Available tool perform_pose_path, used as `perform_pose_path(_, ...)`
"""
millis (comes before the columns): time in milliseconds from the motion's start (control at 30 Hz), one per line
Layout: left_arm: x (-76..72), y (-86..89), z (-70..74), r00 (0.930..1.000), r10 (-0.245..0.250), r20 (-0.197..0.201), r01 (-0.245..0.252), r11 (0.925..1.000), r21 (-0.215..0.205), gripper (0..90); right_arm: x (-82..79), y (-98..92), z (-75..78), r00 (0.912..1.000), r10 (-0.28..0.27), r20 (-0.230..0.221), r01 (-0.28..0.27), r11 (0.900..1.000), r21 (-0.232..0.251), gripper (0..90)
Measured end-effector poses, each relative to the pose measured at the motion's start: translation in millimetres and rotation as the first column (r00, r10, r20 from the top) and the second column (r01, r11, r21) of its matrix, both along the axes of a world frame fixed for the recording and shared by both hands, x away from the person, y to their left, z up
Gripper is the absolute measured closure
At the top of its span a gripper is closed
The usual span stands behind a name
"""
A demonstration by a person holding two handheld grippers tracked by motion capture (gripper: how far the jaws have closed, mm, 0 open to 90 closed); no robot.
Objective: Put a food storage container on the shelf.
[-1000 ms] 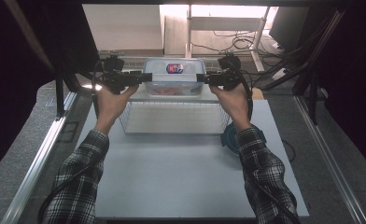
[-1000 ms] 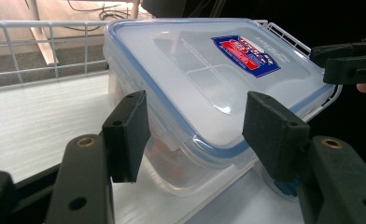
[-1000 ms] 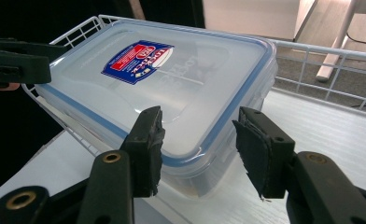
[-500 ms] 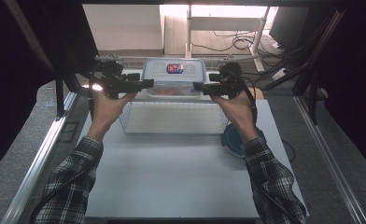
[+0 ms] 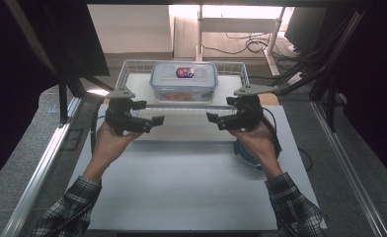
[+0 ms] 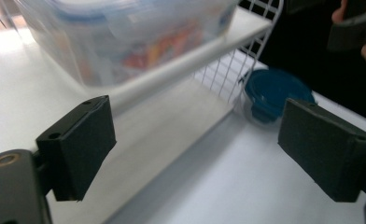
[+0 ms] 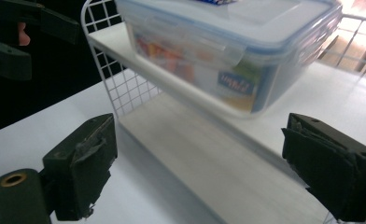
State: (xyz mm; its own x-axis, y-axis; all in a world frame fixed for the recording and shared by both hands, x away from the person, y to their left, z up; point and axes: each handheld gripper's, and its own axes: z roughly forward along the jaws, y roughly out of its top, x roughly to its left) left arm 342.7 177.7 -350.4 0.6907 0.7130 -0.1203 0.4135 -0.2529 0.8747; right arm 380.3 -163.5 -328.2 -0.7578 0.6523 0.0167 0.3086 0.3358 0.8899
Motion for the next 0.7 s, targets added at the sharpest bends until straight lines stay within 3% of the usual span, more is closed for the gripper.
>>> perform_pose_path(333, -35.3, 0.0, -28.5, 1.0, -0.007, -0.002, 0.007, 0.999, 0.044, 6.7, -31.2, -11.6, -24.6, 0.9998, 0.021, 0.004, -0.021, 1.0, -0.021, 5.5)
perform_pose_path(400, -45.7, 2.7, -38.8, 0.9999, -0.003, -0.011, 0.003, 0.9997, 0.025, 6.5, -41.5, -16.2, -33.6, 0.9996, 0.027, 0.008, -0.027, 1.0, -0.014, 5.1)
perform_pose_path(700, -72.9, 8.3, -67.1, 0.9998, 0.016, -0.01, -0.016, 0.9981, 0.059, 5.8, -60.6, -27.0, -57.7, 0.9997, 0.022, 0.005, -0.022, 1.0, -0.018, 4.6)
